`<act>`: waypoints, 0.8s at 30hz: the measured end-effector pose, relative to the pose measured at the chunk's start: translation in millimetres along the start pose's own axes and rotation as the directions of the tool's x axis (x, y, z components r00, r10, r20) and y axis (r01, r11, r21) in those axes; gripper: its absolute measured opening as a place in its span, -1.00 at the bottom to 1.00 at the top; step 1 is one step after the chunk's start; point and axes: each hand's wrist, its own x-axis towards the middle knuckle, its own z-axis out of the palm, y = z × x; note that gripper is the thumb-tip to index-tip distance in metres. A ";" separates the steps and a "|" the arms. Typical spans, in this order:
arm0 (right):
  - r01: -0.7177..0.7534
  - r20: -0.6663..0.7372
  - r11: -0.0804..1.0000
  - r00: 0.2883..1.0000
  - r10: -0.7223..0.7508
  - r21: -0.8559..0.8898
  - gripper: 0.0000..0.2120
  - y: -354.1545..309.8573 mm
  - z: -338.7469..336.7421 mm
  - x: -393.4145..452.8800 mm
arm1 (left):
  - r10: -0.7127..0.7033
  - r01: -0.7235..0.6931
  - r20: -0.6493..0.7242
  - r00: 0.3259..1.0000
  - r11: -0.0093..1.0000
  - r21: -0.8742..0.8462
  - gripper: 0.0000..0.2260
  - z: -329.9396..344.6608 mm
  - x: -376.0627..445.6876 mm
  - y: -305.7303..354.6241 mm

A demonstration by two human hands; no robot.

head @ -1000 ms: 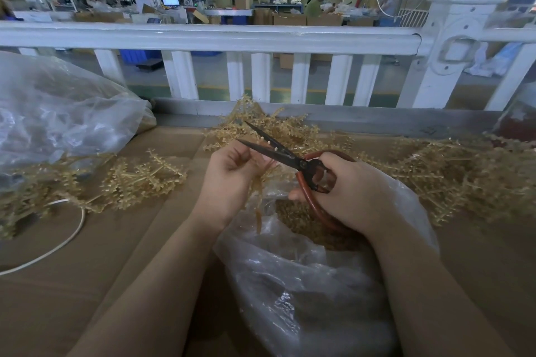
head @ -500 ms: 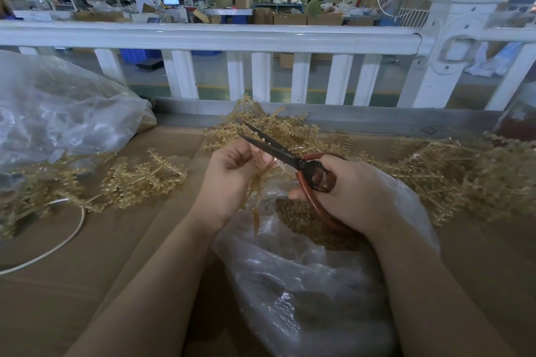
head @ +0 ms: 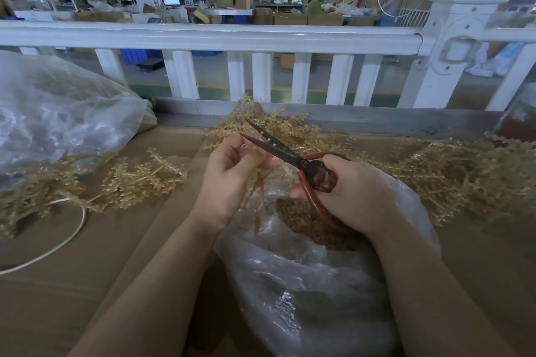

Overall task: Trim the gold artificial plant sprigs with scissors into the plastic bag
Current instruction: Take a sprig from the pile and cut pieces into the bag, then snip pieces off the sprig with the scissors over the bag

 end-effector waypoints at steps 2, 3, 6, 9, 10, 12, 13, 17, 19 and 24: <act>-0.008 0.002 1.000 1.000 0.008 0.016 -0.29 -0.6 -0.5 -0.1 | 0.011 -0.011 -0.007 1.000 1.000 0.006 -0.89 -0.3 0.1 0.0; -0.013 0.005 1.000 1.000 0.013 0.022 -0.31 -0.7 -0.6 0.0 | 0.008 -0.008 -0.008 1.000 1.000 0.009 -0.91 -0.3 0.1 -0.3; -0.026 0.024 0.999 0.999 0.025 0.035 -0.37 0.4 0.0 0.3 | 0.005 -0.005 0.004 1.000 1.000 0.019 -0.93 -1.0 0.9 -0.1; -0.016 0.020 0.999 1.000 0.015 0.039 -0.33 1.9 0.9 0.7 | 0.010 -0.011 0.043 0.999 1.000 0.025 -0.93 -0.8 1.2 0.5; -0.013 0.016 0.999 1.000 0.012 0.040 -0.32 1.9 0.9 0.7 | 0.013 -0.015 0.051 0.999 0.999 0.033 -0.93 -0.7 1.0 0.1; -0.009 0.005 0.999 1.000 0.008 0.045 -0.31 1.7 1.2 0.6 | 0.017 -0.021 0.063 0.998 0.998 0.055 -0.90 -0.7 0.9 -1.5; -0.005 -0.001 0.999 1.000 0.005 0.044 -0.32 1.8 1.5 0.6 | 0.016 -0.020 0.066 0.998 0.998 0.061 -0.89 -0.6 0.9 -2.3; -0.030 0.005 0.997 1.000 0.029 0.072 -0.32 1.9 3.5 1.7 | 0.010 -0.014 0.063 0.998 0.998 0.062 -0.86 -1.0 1.6 -3.7; -0.054 0.013 0.994 0.999 0.053 0.094 -0.29 2.4 5.0 2.7 | 0.013 -0.017 0.063 0.998 0.998 0.065 -0.84 -0.7 2.1 -3.7; -0.066 0.028 0.994 0.998 0.064 0.084 -0.23 5.0 6.9 3.6 | 0.026 -0.030 0.071 0.997 0.998 0.055 -0.86 0.1 2.2 -2.9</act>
